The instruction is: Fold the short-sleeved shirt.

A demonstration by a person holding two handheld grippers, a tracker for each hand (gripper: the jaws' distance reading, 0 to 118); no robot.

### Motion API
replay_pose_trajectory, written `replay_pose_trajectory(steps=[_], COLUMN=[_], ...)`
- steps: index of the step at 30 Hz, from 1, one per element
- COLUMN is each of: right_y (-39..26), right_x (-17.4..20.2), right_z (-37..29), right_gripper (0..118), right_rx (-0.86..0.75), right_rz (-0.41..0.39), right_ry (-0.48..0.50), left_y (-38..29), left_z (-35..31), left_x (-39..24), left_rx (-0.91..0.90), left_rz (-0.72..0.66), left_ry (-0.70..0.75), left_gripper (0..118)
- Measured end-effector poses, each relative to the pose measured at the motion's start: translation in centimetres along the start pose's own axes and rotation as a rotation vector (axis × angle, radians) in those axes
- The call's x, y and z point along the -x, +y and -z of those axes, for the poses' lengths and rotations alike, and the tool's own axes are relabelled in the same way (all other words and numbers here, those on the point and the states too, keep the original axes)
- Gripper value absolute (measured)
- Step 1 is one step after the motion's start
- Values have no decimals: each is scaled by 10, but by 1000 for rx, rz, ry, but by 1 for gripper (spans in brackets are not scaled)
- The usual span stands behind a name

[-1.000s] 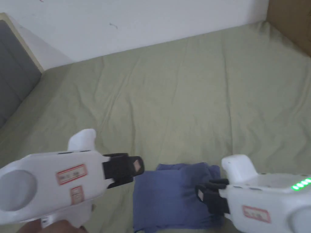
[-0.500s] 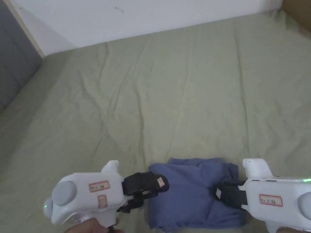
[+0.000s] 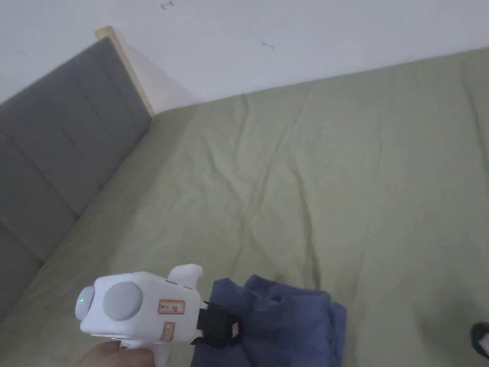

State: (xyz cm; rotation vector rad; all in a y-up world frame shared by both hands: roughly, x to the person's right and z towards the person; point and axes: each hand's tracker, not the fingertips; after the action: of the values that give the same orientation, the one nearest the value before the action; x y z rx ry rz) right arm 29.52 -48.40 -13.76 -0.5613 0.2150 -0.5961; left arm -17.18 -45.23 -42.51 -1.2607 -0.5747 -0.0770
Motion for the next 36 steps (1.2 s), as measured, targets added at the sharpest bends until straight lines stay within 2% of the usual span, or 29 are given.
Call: replay_pose_trajectory(steps=[4,7,10,11,12,13,14,16,21,23,24,26,27,28,30,31,33,36], right_y=[3,0,-4,-4,-5,-4,-4,0,10,13,9,12,13,14,17,18,18,21], right_x=[14,23,38,41,38,41,45,54,86,96,84,91,95,96,107,110,111,121], right_z=[-1,-4,-2,-2,-3,-3,-5,-9,-35,-51,-63,-84,-96,-106,-131,-142,-169,-201], right_gripper=[0,0,0,0,0,0,0,0,0,0,0,0,0,0,0,0,0,0], right_rx=[-4,-5,27,34,42,45,41,36,0,-21,-33,-71,-91,-102,-146,-177,-275,-378], right_rz=[-52,-69,-95,-97,-105,-117,-138,-171,-317,-372,-384,-418,-437,-448,-488,-508,-541,-557], right_ry=[-15,-11,-22,-21,-19,-21,-24,-29,-93,-121,-132,-166,-204,-243,-347,-364,-384,-446], left_y=[10,17,14,13,9,5,-2,-11,-49,-59,-69,-84,-88,-96,-113,-116,-136,-152], left_z=[-26,-32,-46,-53,-61,-67,-73,-87,-130,-147,-152,-161,-167,-171,-179,-181,-185,-188], left_x=[80,139,180,183,189,190,188,179,89,31,-1,-62,-100,-126,-183,-207,-250,-300], left_rx=[36,110,80,57,23,-14,-48,-108,-509,-595,-668,-740,-805,-885,-997,-1044,-1151,-1211], left_rz=[53,3,-7,-28,-61,-74,-73,-40,-164,-148,-113,-26,-12,1,49,61,100,121], left_ry=[319,552,751,790,818,854,902,909,645,550,523,507,545,548,494,476,394,315], left_gripper=[23,23,24,28,48,97,118,113,112,111,103,49,31,19,6,2,0,0])
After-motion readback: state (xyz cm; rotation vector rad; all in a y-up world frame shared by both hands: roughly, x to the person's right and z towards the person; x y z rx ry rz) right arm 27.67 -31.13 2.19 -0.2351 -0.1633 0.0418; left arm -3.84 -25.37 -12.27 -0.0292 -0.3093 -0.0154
